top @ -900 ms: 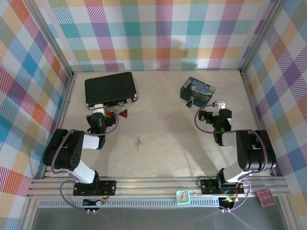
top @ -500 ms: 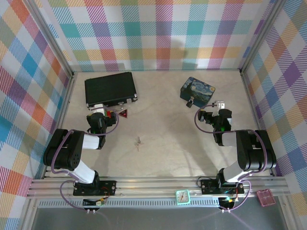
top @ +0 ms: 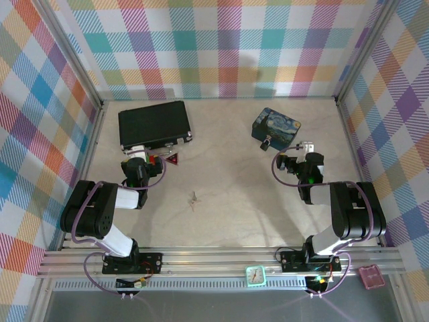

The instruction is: Unlock a padlock with a key

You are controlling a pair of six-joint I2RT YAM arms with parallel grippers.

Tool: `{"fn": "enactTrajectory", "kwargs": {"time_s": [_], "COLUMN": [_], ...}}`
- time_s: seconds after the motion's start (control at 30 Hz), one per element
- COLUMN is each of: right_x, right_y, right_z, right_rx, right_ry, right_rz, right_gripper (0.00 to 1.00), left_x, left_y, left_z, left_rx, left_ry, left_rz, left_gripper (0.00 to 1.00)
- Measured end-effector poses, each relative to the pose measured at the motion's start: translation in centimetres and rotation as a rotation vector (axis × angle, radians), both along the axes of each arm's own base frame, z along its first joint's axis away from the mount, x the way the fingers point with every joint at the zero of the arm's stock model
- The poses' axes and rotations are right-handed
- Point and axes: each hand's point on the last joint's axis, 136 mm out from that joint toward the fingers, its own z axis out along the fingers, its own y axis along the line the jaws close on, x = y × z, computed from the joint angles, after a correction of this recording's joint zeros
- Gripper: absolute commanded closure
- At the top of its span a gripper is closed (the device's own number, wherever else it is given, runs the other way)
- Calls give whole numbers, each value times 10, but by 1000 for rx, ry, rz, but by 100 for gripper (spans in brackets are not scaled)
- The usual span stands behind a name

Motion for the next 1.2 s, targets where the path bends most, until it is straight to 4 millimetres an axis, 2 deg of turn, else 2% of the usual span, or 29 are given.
{"fn": "enactTrajectory", "kwargs": {"time_s": [0.47, 0.63, 0.73, 0.9, 0.97, 1.07, 1.2], "right_x": [0, 4, 4, 13, 18, 34, 55], "right_y": [0, 4, 7, -1, -3, -7, -9], "right_z": [1, 26, 45, 85, 95, 99, 80], "right_rx": [-4, -47, -35, 52, 84, 128, 186], "right_ry": [23, 10, 34, 81, 109, 169, 277], "right_rz": [1, -15, -43, -134, -154, -177, -199], "right_gripper": [1, 1, 1, 1, 1, 1, 1], "left_x": [0, -2, 0, 7, 12, 25, 44], "left_y": [0, 2, 2, -5, -16, -39, -69], "left_z": [0, 1, 25, 101, 121, 126, 100], "left_rx": [0, 6, 4, -75, -131, -209, -338], "left_ry": [0, 29, 21, -93, -119, -77, 39], "left_rz": [0, 9, 11, -5, -51, -154, -256], "left_gripper": [0, 0, 0, 0, 0, 0, 0]}}
